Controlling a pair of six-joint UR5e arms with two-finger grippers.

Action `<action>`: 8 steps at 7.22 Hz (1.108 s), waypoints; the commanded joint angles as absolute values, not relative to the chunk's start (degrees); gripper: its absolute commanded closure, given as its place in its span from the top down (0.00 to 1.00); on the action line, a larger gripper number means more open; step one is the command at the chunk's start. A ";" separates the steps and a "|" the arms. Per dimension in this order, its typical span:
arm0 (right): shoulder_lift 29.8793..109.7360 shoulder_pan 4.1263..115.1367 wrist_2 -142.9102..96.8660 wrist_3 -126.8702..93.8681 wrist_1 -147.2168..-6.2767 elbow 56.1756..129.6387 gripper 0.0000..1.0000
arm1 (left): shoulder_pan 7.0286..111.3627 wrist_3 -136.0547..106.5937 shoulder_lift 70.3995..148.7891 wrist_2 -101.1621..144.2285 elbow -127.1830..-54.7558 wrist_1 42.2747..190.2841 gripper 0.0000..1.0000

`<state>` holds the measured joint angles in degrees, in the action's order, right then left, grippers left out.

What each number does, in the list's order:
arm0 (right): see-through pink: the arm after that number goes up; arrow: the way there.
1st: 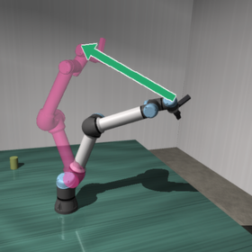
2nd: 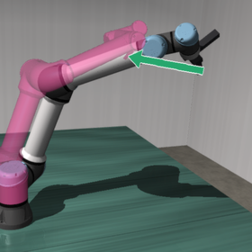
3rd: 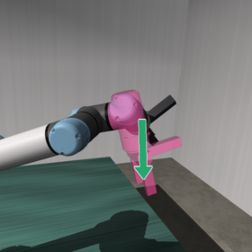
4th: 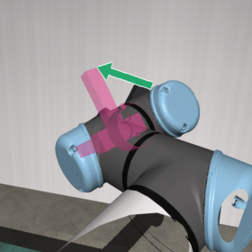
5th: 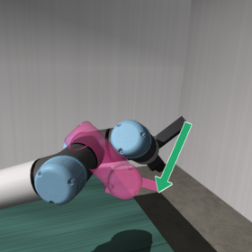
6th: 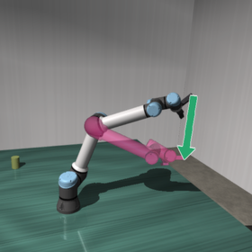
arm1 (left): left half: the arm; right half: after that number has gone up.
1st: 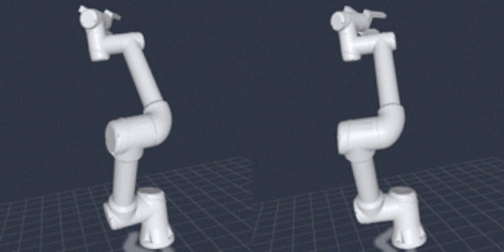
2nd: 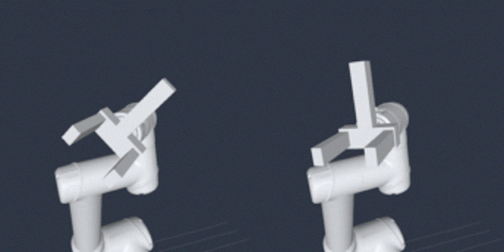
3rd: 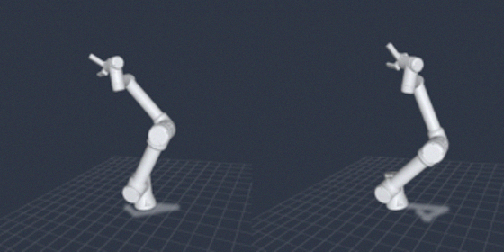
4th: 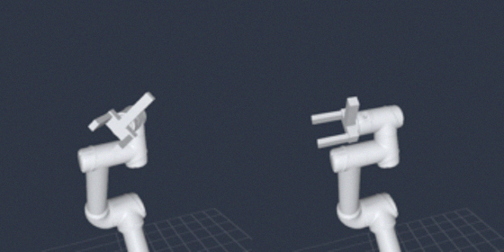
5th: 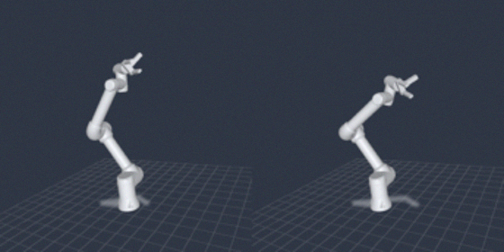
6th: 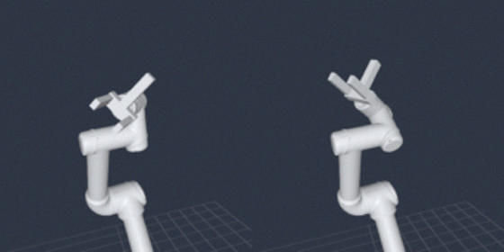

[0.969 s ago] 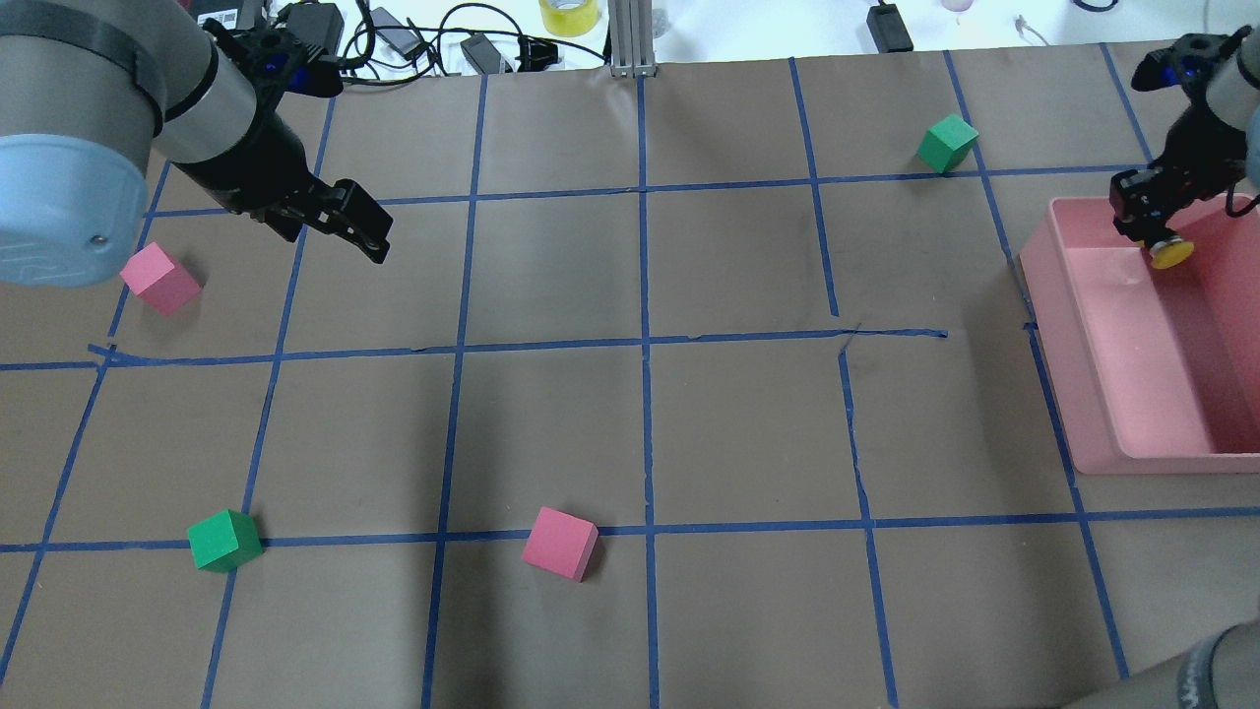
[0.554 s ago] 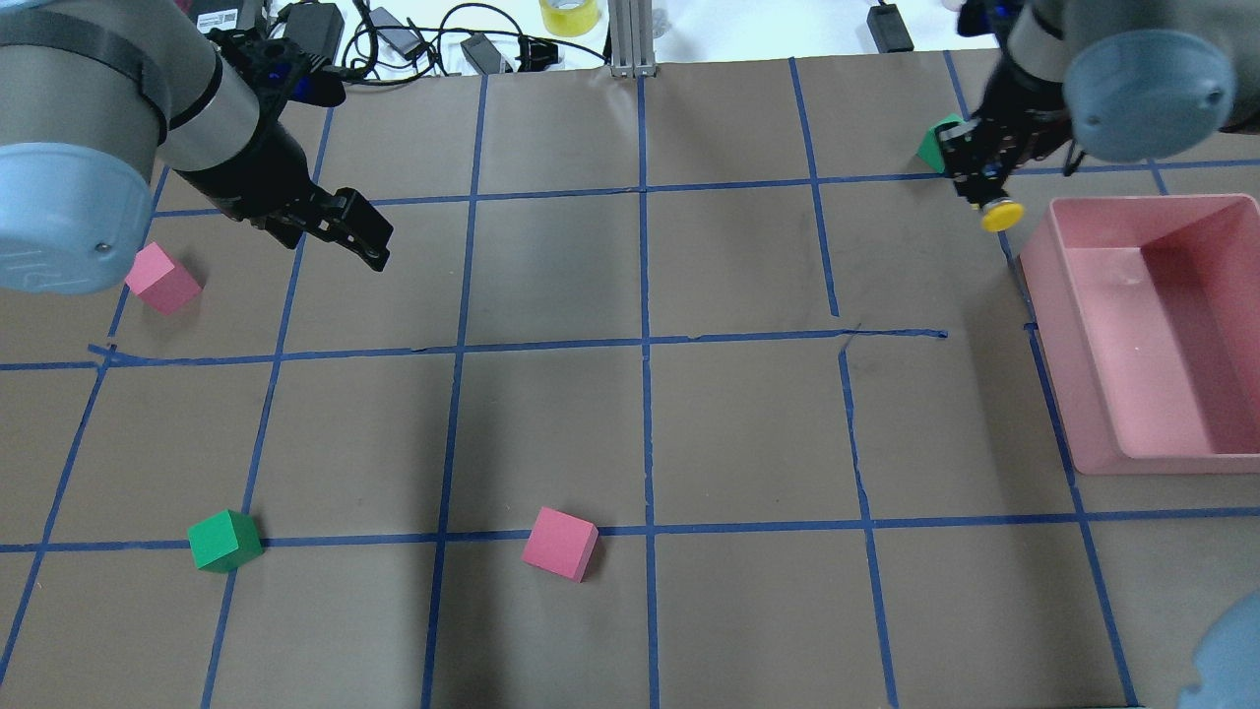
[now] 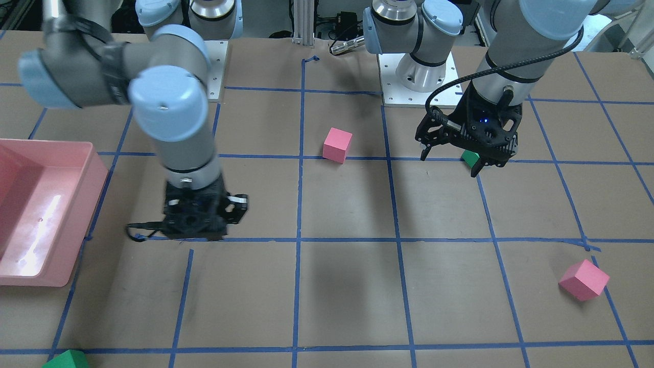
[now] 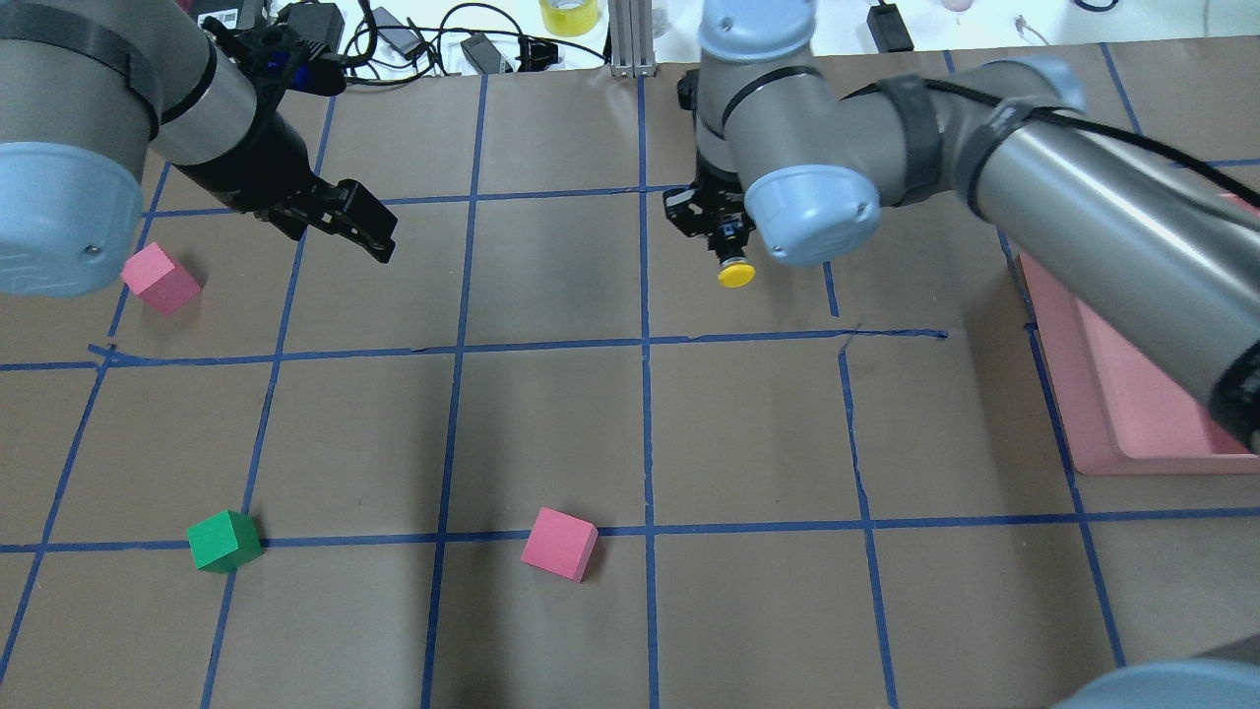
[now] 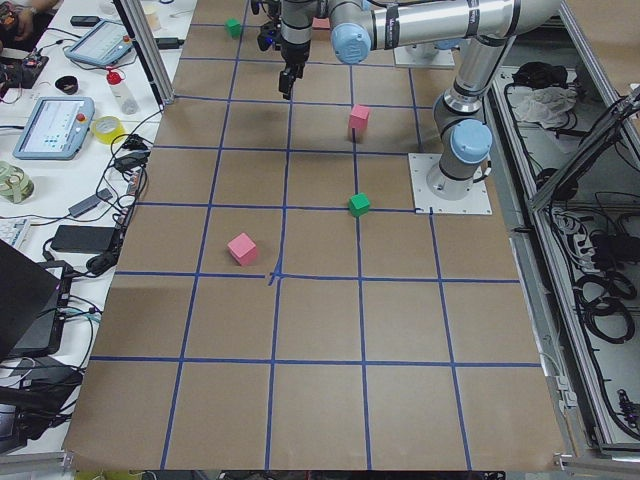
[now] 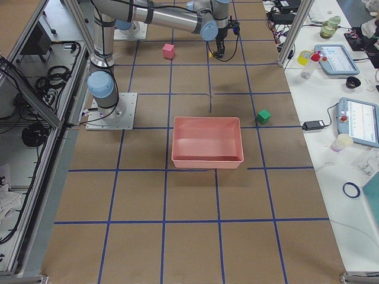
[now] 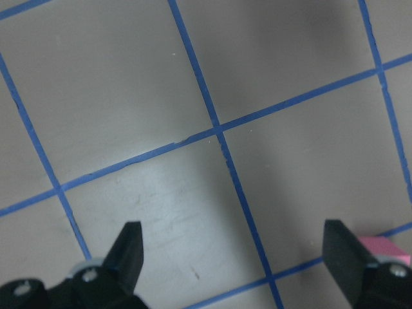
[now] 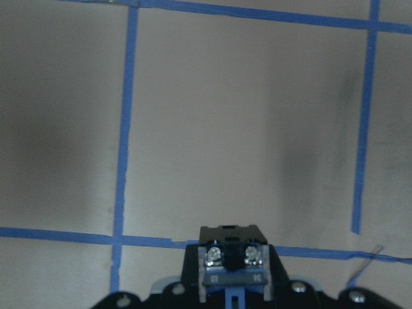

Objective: Align button upright
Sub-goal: 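Carry the button toward the table center with the right gripper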

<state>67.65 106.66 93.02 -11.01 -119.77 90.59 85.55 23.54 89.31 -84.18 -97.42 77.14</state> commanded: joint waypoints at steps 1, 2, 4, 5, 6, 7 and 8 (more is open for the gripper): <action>62.16 113.18 92.99 -17.04 -125.66 90.88 0.00 | 85.43 23.47 87.55 -84.54 -96.42 77.43 1.00; 59.88 114.33 92.90 -17.22 -128.47 90.97 0.00 | 85.08 23.29 88.93 -89.42 -97.11 76.65 1.00; 57.75 114.35 90.00 -17.23 -130.08 91.49 0.00 | 84.46 23.03 90.00 -94.57 -97.56 77.25 1.00; 57.57 114.35 90.00 -17.05 -130.17 92.54 0.01 | 84.90 21.98 90.70 -94.48 -98.34 77.26 1.00; 57.48 114.35 90.09 -16.96 -131.82 94.20 0.03 | 84.90 16.84 90.88 -94.48 -99.05 76.56 1.00; 57.48 114.26 90.44 -17.05 -132.97 95.09 0.09 | 84.90 11.39 91.05 -94.40 -99.57 77.51 1.00; 57.48 114.34 90.61 -17.05 -132.98 95.27 0.16 | 84.90 8.38 91.05 -94.66 -99.75 77.52 1.00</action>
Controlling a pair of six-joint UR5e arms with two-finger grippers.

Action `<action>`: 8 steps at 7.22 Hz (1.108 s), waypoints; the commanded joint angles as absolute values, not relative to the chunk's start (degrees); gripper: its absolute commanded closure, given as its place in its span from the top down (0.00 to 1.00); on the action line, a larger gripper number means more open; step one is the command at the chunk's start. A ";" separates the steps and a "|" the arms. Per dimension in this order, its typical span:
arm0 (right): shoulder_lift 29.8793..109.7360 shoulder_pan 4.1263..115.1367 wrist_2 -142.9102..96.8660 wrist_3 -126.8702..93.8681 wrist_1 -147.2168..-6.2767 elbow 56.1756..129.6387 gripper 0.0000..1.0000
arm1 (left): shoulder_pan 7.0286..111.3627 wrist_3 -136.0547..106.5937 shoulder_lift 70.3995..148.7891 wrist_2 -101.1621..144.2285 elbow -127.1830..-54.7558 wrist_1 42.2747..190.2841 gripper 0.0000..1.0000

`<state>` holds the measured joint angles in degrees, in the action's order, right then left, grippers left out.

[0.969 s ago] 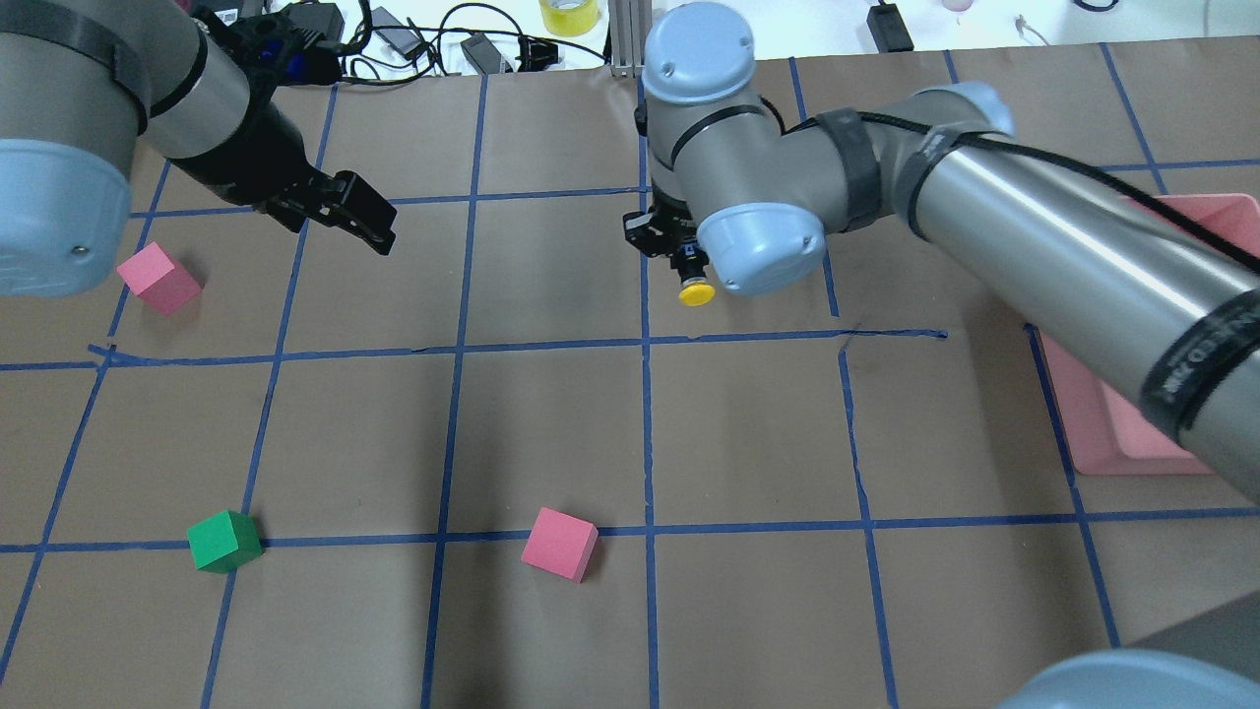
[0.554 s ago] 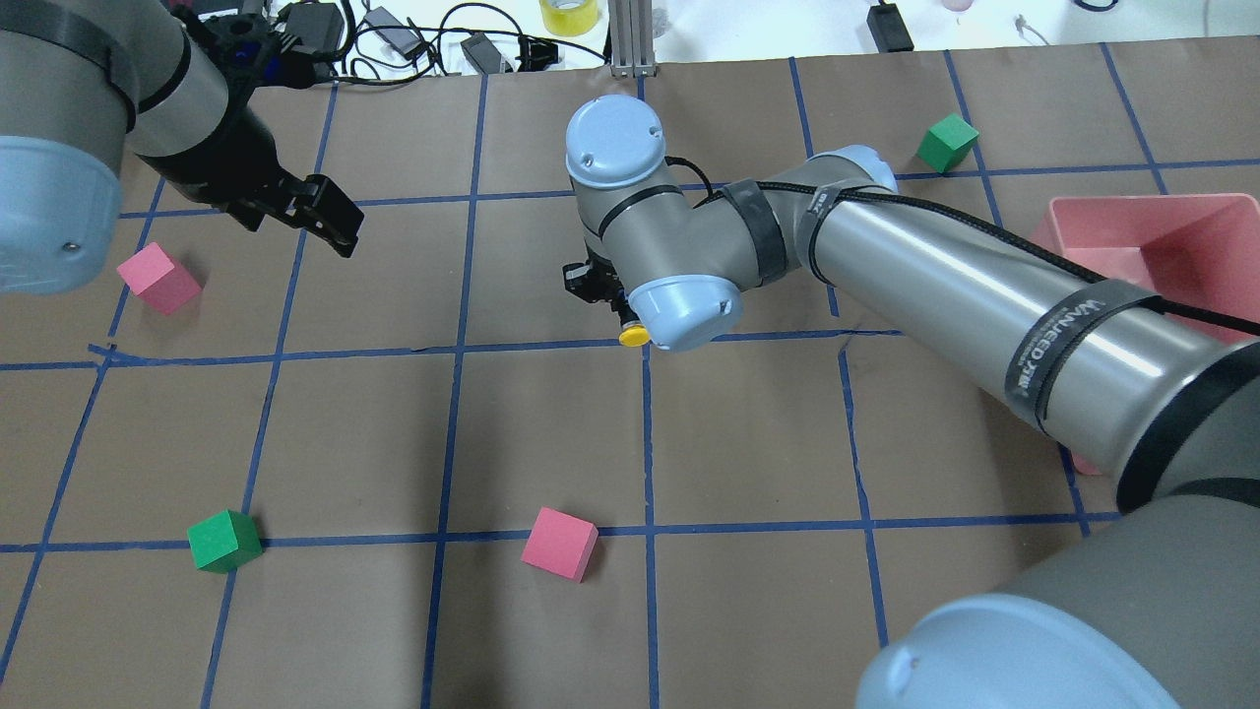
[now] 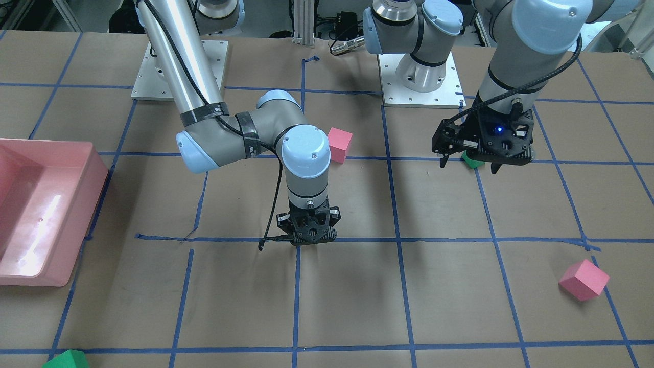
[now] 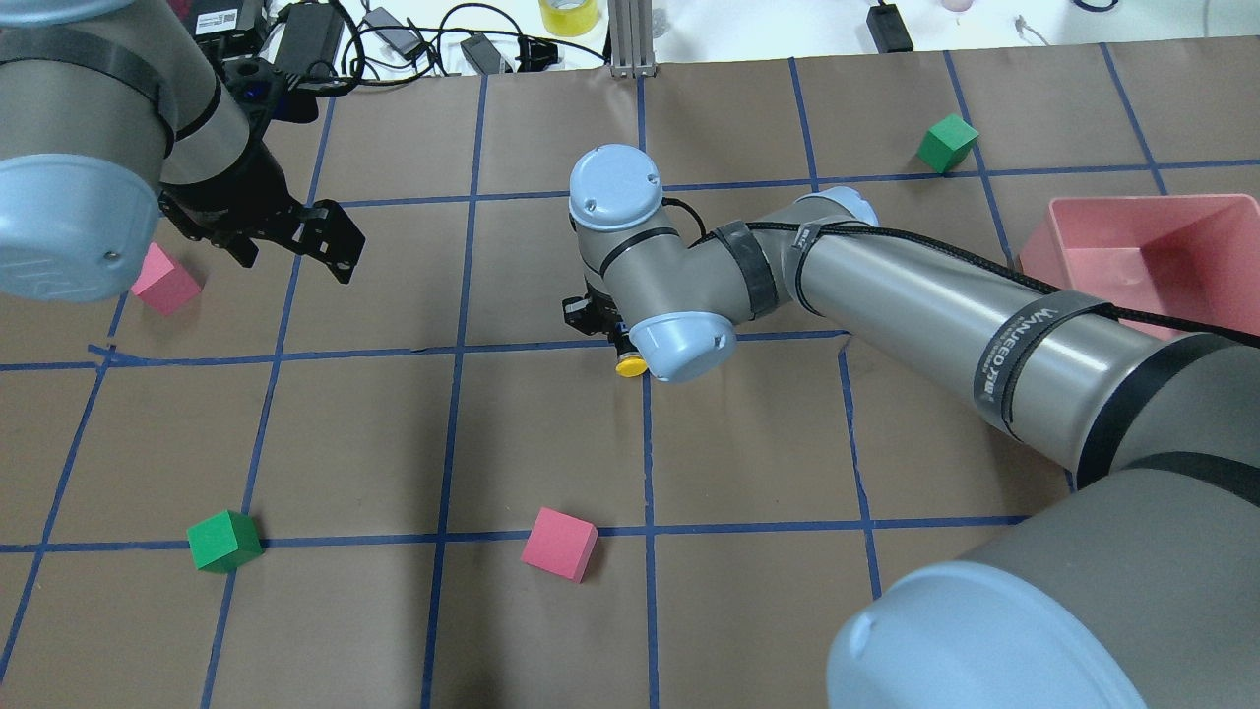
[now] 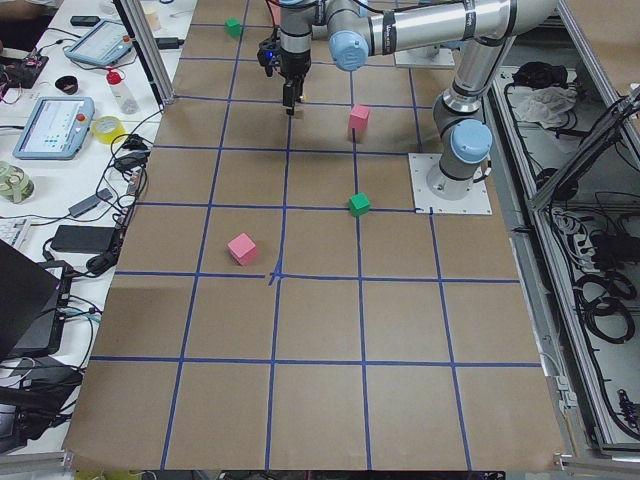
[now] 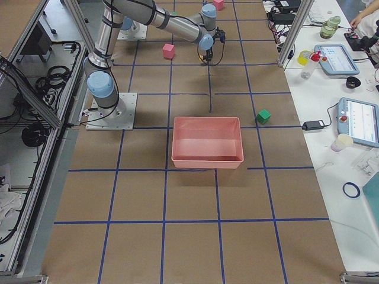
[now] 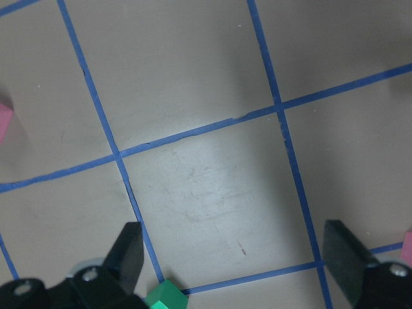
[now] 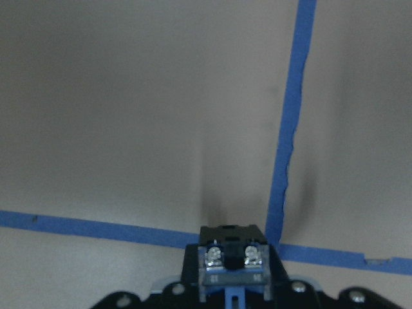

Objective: Align button upright
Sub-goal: 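Set the button down on the table, open and raise the right gripper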

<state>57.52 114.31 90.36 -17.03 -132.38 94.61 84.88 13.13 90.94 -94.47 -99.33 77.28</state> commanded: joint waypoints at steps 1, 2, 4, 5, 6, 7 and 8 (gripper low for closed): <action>57.57 114.26 90.35 -17.14 -132.98 95.62 0.26 | 84.90 3.74 91.05 -94.66 -99.76 77.52 1.00; 57.57 114.26 90.61 -17.14 -132.98 96.15 0.38 | 84.90 1.95 91.32 -94.31 -99.67 77.52 1.00; 57.57 114.26 90.00 -17.14 -132.98 96.24 0.82 | 84.73 1.76 91.49 -90.63 -99.67 77.69 1.00; 57.92 114.26 90.00 -17.23 -132.98 96.15 0.92 | 84.73 2.45 91.67 -90.44 -99.75 77.70 1.00; 58.62 114.26 90.00 -17.23 -132.98 96.07 1.00 | 84.81 2.55 92.02 -90.44 -99.76 77.52 1.00; 60.19 114.00 90.09 -16.79 -132.54 95.19 1.00 | 84.90 1.68 91.76 -90.70 -99.84 77.87 1.00; 62.47 112.69 90.78 -16.18 -131.93 94.92 1.00 | 84.90 0.54 91.93 -90.70 -100.10 78.22 1.00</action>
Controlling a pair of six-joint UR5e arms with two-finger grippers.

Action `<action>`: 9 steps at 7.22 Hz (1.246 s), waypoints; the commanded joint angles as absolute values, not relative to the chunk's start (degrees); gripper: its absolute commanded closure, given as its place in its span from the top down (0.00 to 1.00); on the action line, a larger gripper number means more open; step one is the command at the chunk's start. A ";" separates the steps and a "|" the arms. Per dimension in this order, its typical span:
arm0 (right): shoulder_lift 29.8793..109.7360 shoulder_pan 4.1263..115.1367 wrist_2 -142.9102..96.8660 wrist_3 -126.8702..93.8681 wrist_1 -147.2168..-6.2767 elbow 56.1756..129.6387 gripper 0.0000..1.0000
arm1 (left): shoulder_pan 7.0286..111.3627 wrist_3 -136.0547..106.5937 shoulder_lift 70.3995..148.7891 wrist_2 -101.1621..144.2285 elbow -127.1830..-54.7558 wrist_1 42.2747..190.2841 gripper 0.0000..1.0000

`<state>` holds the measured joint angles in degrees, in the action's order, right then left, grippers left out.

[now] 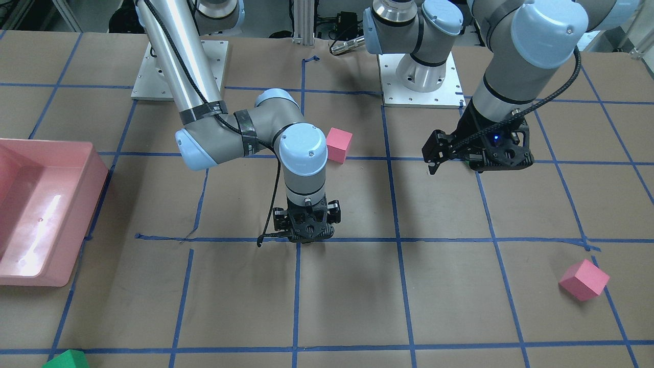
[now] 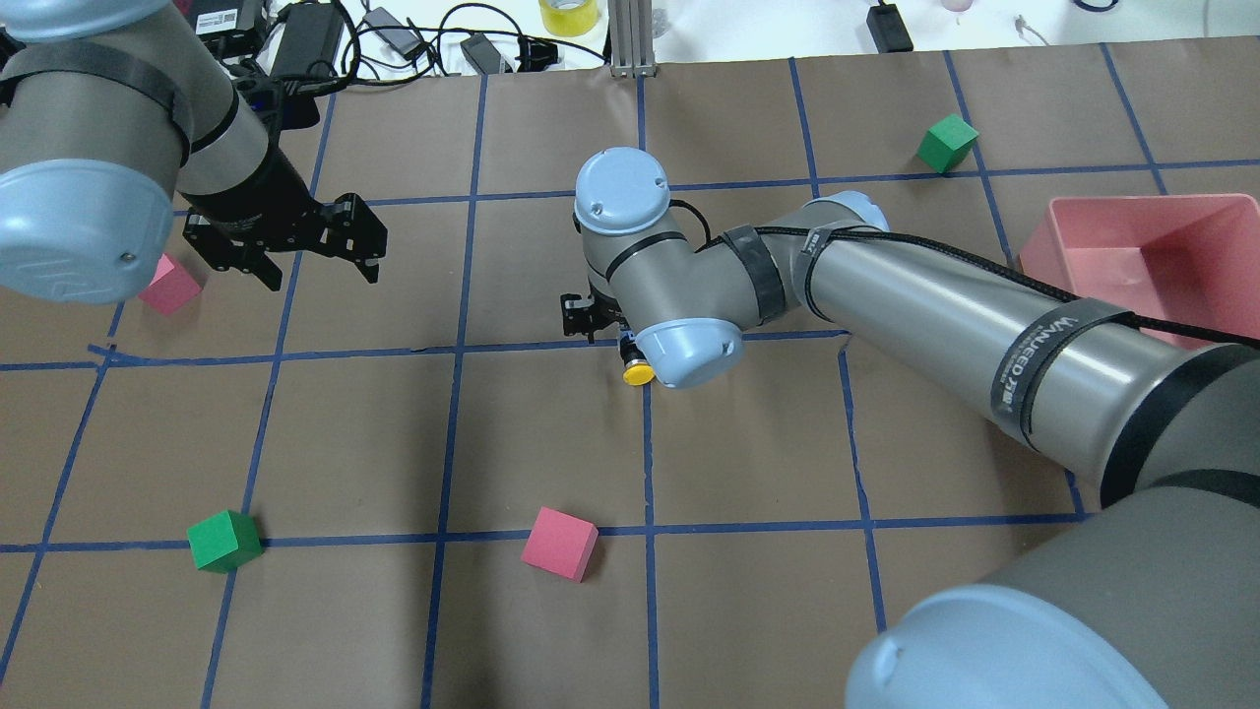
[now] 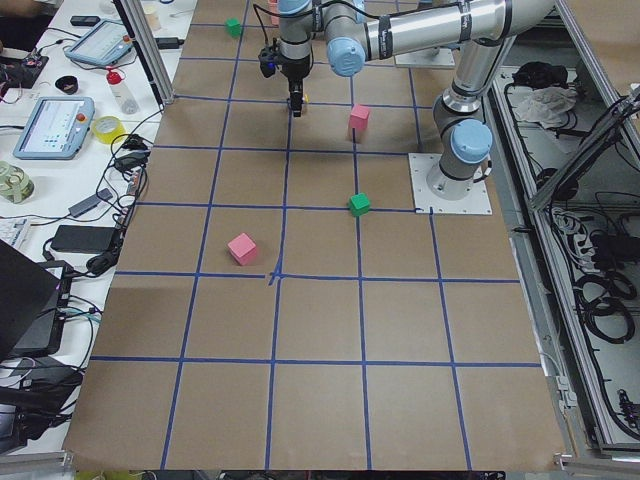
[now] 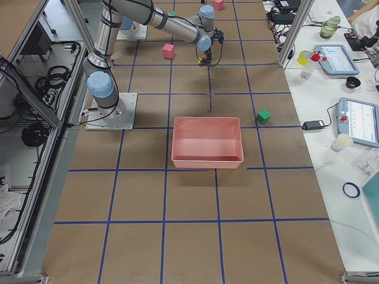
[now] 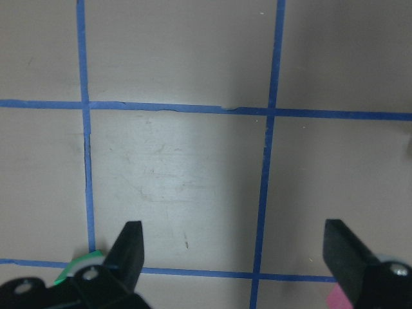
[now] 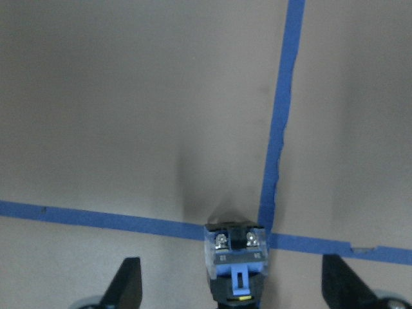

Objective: Align button upright
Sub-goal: 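Set the button down on the table, open and raise the right gripper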

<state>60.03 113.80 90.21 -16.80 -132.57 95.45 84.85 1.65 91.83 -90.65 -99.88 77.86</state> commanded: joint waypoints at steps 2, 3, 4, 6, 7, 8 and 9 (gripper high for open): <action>68.34 104.90 90.70 -8.41 -122.23 94.83 1.00 | 84.99 0.09 92.11 -90.53 -100.98 78.31 1.00; 72.47 99.55 90.79 -2.17 -116.43 94.75 1.00 | 84.99 -0.52 92.02 -90.35 -102.99 77.35 1.00; 75.99 94.71 90.09 1.54 -110.45 94.75 1.00 | 85.43 -1.92 92.11 -89.74 -103.70 76.04 1.00; 80.93 90.54 90.26 3.69 -98.69 88.91 1.00 | 89.36 -10.69 93.15 -85.17 -104.32 72.70 1.00; 81.64 90.35 90.79 3.69 -88.78 82.16 1.00 | 93.39 -13.94 94.64 -85.25 -106.24 65.55 1.00; 81.82 90.44 90.88 3.17 -83.29 78.17 1.00 | 97.34 -21.20 96.75 -85.17 -110.52 53.82 1.00; 82.26 91.05 90.88 2.99 -82.97 76.92 1.00 | 99.47 -26.84 99.03 -85.69 -115.44 39.87 1.00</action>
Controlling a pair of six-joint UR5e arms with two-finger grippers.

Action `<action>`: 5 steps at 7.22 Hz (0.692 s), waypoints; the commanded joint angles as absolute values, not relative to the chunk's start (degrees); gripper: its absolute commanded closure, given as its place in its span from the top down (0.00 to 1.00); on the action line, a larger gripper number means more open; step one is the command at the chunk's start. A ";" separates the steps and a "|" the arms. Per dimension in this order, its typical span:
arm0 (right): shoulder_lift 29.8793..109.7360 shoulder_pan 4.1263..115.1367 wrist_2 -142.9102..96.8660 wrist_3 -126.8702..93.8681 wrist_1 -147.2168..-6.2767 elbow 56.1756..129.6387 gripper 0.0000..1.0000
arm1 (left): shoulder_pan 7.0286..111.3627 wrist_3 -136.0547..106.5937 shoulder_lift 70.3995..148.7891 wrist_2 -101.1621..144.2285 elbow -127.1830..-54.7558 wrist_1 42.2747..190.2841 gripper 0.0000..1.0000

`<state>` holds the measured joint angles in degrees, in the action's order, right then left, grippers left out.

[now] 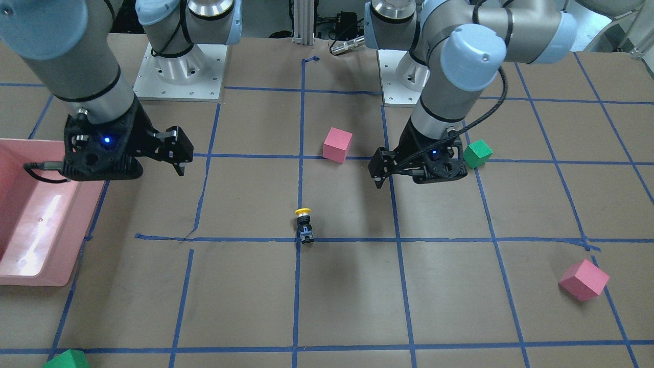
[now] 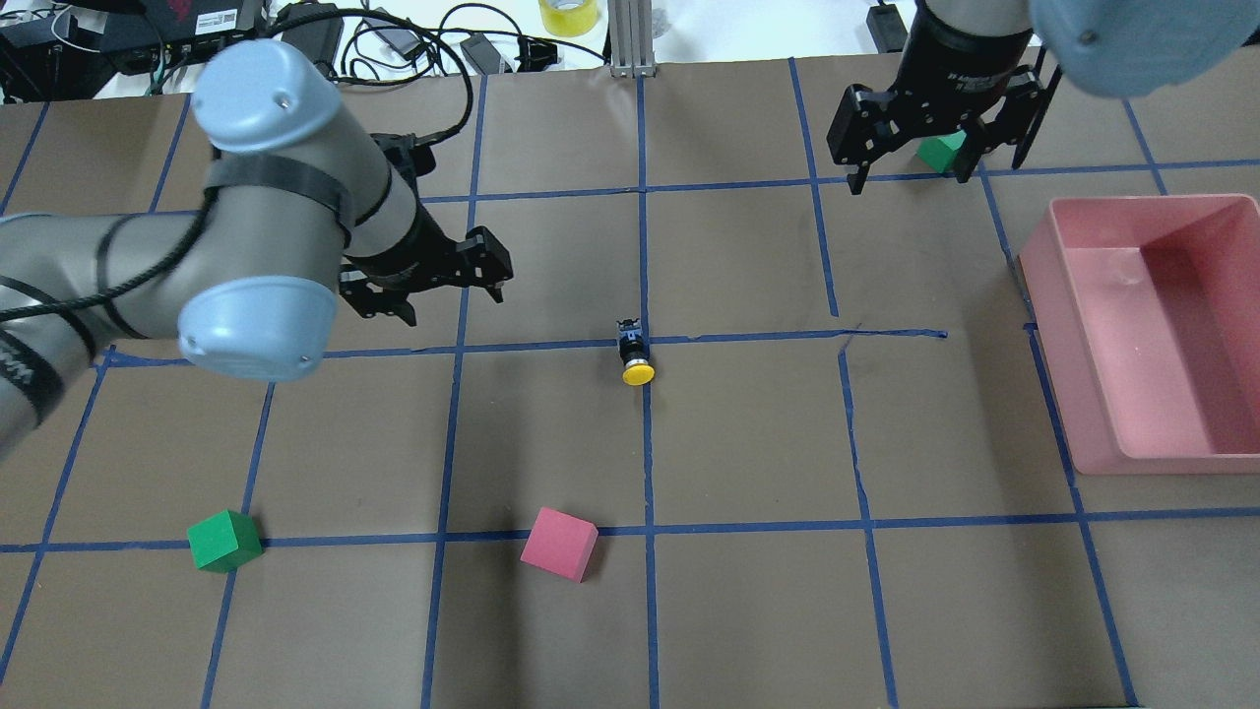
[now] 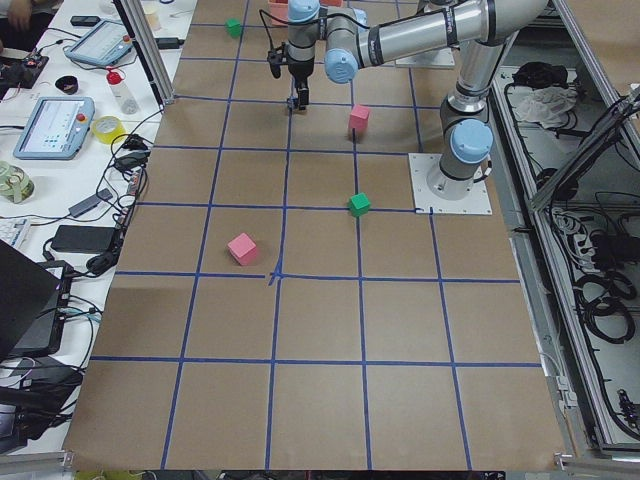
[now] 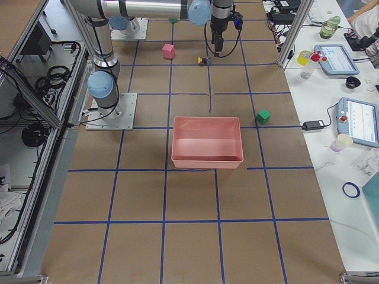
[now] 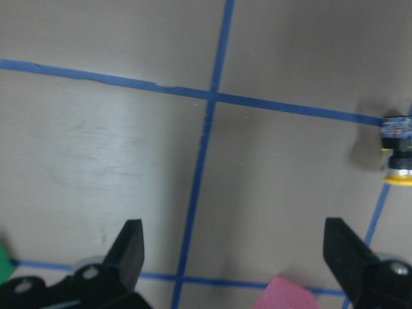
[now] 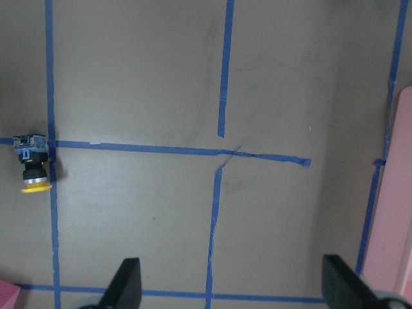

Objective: Align button upright
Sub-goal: 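Reach the left gripper to the button and grasp its body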

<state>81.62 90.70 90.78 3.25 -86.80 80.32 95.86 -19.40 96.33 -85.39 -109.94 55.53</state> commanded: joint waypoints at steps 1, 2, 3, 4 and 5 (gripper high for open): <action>82.61 91.32 90.88 2.81 -82.88 76.82 1.00 | 101.41 -29.16 100.53 -85.78 -117.66 33.12 1.00; 83.57 91.41 90.97 2.81 -82.53 76.82 1.00 | 104.47 -32.66 102.37 -85.87 -117.86 32.53 1.00; 84.45 91.49 90.97 2.81 -82.62 76.82 1.00 | 108.42 -35.31 104.39 -87.17 -117.86 31.82 1.00; 84.64 91.58 90.88 2.81 -82.53 77.08 1.00 | 110.72 -35.68 105.89 -91.02 -117.77 28.68 1.00; 84.90 91.67 90.18 2.64 -82.62 77.08 1.00 | 111.79 -35.60 107.47 -91.14 -117.77 28.30 1.00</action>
